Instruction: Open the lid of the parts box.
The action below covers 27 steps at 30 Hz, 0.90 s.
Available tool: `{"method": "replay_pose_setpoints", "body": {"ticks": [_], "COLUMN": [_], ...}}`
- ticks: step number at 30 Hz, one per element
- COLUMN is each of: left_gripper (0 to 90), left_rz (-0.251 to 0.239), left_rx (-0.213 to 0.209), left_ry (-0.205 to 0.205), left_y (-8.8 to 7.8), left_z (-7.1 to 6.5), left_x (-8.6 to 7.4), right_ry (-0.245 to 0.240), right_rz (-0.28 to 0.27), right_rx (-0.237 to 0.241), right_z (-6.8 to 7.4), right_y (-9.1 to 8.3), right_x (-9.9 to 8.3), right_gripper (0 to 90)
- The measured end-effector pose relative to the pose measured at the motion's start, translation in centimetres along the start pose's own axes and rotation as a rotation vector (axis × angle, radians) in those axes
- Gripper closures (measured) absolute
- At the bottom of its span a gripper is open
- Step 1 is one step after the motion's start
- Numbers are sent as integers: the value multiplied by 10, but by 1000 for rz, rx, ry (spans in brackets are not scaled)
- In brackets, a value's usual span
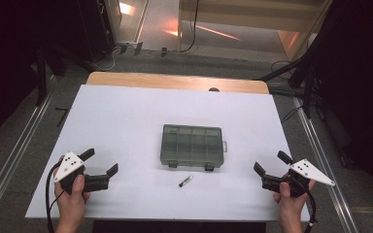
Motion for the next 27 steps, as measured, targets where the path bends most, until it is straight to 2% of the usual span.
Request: {"method": "replay_pose_setpoints", "body": {"ticks": [5,7,11,13,15,19,21,24,25,27], "left_gripper": [0,0,0,0,0,0,0,0,0,0], "left_rz": [5,3,7,13,16,17,18,30,35,44], "left_rx": [-23,-34,-48,-45,-55,-74,-88,-136,-138,-146], "left_ry": [13,13,21,18,4,3,7,19,25,31], "left_y": [3,6,12,15,19,24,27,32,34,38], "left_z": [-12,-17,-26,-28,-31,-39,-45,-56,-60,-66], "left_x": [7,10,17,20,23,27,29,32,32,34], "right_ry": [-14,-21,5,1,2,6,21,10,3,-5], "right_rz": [7,10,-1,-2,1,15,12,13,12,15], "right_rx": [26,36,64,72,73,84,107,131,156,178], "right_z": [8,10,16,19,20,22,23,28,30,35], "right_y": [9,13,18,21,24,31,34,39,41,44], "right_x": [7,10,18,23,27,31,33,38,40,43], "right_gripper": [13,46,135,134,136,147,175,234,260,314]}}
Point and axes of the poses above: each handheld gripper's, and its own axes: y roughly forward along the jaws, x roughly out of its top, z roughly to its left, the point moved 7 cm from there along y, roughly forward along the jaws, and after that the axes turned 14 degrees about x, right-handed, at the moved point
